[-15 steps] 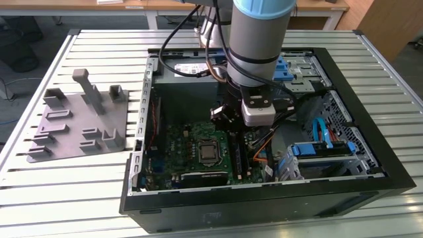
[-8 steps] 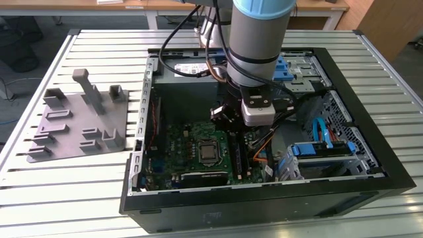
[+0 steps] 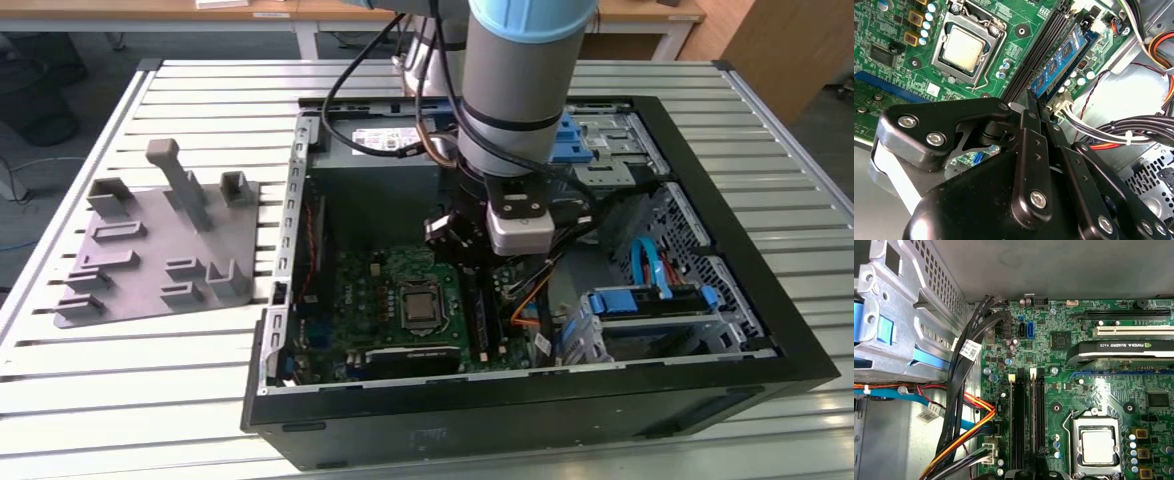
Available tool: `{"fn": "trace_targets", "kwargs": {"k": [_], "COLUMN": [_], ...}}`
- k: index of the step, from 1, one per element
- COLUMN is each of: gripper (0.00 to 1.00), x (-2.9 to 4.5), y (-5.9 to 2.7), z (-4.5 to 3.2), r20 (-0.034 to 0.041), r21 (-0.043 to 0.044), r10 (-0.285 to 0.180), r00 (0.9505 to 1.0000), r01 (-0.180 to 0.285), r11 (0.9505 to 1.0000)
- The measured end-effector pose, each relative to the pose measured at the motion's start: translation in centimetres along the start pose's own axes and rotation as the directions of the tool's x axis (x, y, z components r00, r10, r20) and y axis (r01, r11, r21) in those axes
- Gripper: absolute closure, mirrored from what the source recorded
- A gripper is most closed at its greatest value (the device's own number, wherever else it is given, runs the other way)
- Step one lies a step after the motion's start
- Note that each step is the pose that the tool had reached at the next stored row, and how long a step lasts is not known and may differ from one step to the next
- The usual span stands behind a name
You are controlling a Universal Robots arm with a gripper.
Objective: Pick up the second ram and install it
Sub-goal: 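Insert the second ram into the second slot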
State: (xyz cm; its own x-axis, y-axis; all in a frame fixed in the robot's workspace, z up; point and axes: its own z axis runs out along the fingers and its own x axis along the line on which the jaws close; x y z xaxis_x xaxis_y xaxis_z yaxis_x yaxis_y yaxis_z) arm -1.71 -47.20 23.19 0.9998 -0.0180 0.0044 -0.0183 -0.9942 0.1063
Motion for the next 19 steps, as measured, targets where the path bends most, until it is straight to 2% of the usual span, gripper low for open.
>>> {"fn": "trace_targets", "kwargs": {"k": [9,14,19], "gripper": [0.87,0.87,0.87], "x": [0.0,0.0,-0.01], "y": [-0.25,-0.33,-0.4], "z": [0.41,0.65,0.76], "r20": [-0.0001,-0.0002,-0.0007], "r21": [-0.0001,-0.0072,-0.0073], "r10": [0.0,-0.001,-0.005], "r00": [1.0,1.0,1.0], "r01": [0.0,0.001,0.005], "r11": [1.0,1.0,1.0]}}
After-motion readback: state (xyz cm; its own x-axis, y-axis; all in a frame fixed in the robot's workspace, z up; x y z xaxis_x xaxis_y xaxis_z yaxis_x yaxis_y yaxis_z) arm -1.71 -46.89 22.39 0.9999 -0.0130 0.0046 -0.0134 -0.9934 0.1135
